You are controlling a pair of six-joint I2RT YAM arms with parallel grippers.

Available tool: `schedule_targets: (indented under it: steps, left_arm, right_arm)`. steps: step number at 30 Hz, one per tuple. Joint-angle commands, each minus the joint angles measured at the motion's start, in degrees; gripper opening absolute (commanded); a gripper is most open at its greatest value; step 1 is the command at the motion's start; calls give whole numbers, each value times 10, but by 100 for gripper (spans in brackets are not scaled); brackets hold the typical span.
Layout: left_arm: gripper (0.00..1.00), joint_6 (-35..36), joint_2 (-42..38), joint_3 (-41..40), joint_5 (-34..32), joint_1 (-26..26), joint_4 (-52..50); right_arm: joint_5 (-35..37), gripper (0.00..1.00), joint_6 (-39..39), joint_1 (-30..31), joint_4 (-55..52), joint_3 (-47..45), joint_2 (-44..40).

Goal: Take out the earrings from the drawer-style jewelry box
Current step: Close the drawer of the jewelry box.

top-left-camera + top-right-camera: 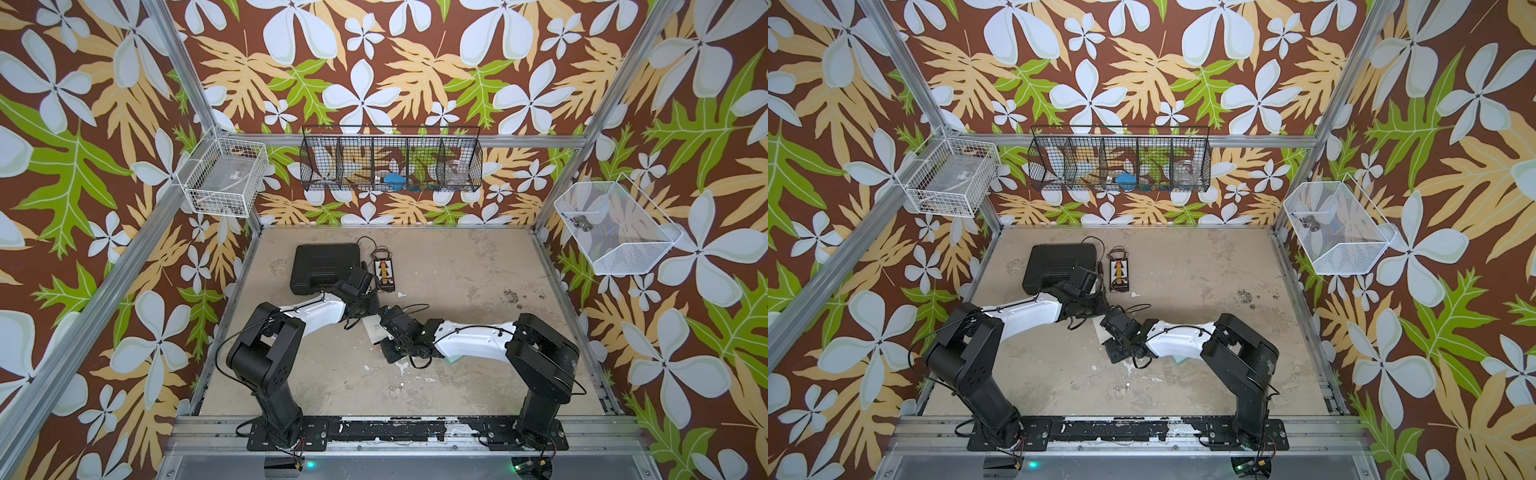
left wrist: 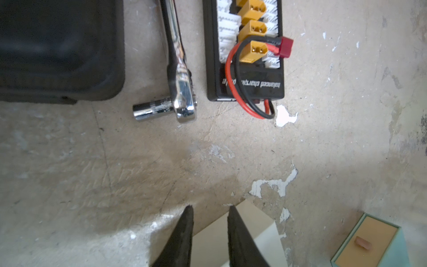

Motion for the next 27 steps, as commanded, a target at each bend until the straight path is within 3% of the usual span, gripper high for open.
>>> schedule_targets:
  steps: [1,6,27]
  left_arm:
    - [30,-23,2,18,50,2,-15]
    - [30,-24,21,53,50,7,-40]
    - [28,-16,36,26,67,9,-40]
  right_arm:
    - [-7,24,13,-2,32,-6,1]
    - [-4,24,21,-2,33,-19,-10]
    - [-19,23,35,-13,75,-24,-15]
